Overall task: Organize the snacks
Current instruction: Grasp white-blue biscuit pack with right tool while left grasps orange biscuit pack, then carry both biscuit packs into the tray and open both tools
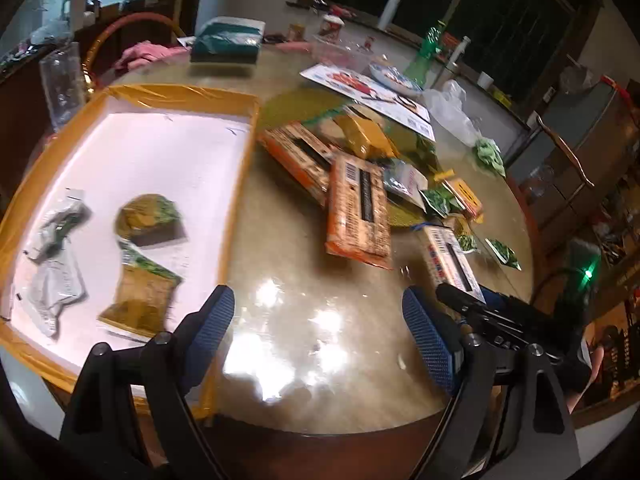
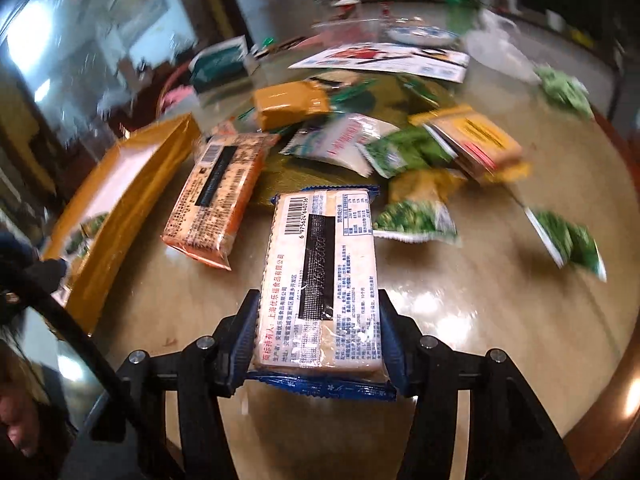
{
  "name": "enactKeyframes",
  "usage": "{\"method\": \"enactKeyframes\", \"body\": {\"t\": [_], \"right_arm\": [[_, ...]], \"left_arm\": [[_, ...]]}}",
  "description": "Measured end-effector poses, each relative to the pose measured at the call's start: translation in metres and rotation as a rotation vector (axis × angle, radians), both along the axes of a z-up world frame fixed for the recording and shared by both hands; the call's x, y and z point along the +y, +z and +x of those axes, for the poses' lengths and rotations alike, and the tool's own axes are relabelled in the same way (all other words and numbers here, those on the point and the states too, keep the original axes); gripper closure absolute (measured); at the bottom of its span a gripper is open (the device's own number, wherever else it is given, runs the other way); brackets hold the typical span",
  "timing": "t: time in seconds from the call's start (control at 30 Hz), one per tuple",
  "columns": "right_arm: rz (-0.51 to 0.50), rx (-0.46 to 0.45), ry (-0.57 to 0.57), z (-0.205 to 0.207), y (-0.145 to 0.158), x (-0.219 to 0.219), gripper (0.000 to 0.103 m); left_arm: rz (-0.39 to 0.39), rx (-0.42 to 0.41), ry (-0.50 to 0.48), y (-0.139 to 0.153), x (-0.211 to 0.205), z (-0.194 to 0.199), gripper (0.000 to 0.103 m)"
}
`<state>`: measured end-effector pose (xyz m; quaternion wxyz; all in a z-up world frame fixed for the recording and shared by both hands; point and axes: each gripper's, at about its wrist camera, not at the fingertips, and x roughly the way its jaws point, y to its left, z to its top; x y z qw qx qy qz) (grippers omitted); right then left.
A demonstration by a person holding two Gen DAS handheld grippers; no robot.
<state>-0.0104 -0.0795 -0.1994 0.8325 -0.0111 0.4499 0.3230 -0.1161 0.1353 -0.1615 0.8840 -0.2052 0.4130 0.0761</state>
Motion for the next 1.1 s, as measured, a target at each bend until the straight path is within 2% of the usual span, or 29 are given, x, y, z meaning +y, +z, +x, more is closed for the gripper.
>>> {"method": "enactKeyframes", "body": {"t": [0.23,0.4,0.47,0.53,0.63,0.7,0.77,0.93,1.0,1.1], "right_arm": [[0.129,0.011,-0.133,-0.004,-0.002,-0.036,0.049],[0.192,-0.007,-0.171,-0.004,-0.002,-0.044,0.049],[0.175,-0.026,-0.183,-0.005,-0.001,-0.042,0.049],[0.173,-0.048,-0.184,-0.008,0.001,-0.041,0.048],[0.201,-0.05,-0.181,-0.006,0.0,-0.045,0.048],[0.22,-0.036,-0.183,-0.003,-0.001,-0.048,0.048],[0.237,-0.021,-0.183,-0.001,-0.002,-0.051,0.048],[0.235,-0.007,-0.19,0.001,-0.004,-0.051,0.048],[0.231,-0.01,-0.192,0.0,-0.004,-0.05,0.048],[0.227,-0.023,-0.195,-0.003,-0.003,-0.05,0.048]], "left_arm": [[0.02,0.016,-0.053,-0.003,-0.016,0.024,0.017],[0.08,0.061,-0.076,-0.016,-0.025,0.063,0.017],[0.126,0.098,-0.032,-0.025,-0.027,0.08,0.017],[0.178,0.077,-0.053,-0.029,-0.034,0.095,0.017],[0.237,0.129,-0.075,-0.044,-0.041,0.118,0.017],[0.258,0.15,-0.051,-0.053,-0.043,0.124,0.026],[0.296,0.13,-0.022,-0.056,-0.044,0.124,0.041],[0.245,0.139,-0.021,-0.048,-0.042,0.11,0.045],[0.177,0.12,-0.057,-0.041,-0.044,0.09,0.045],[0.118,0.103,-0.1,-0.035,-0.051,0.07,0.045]]}}
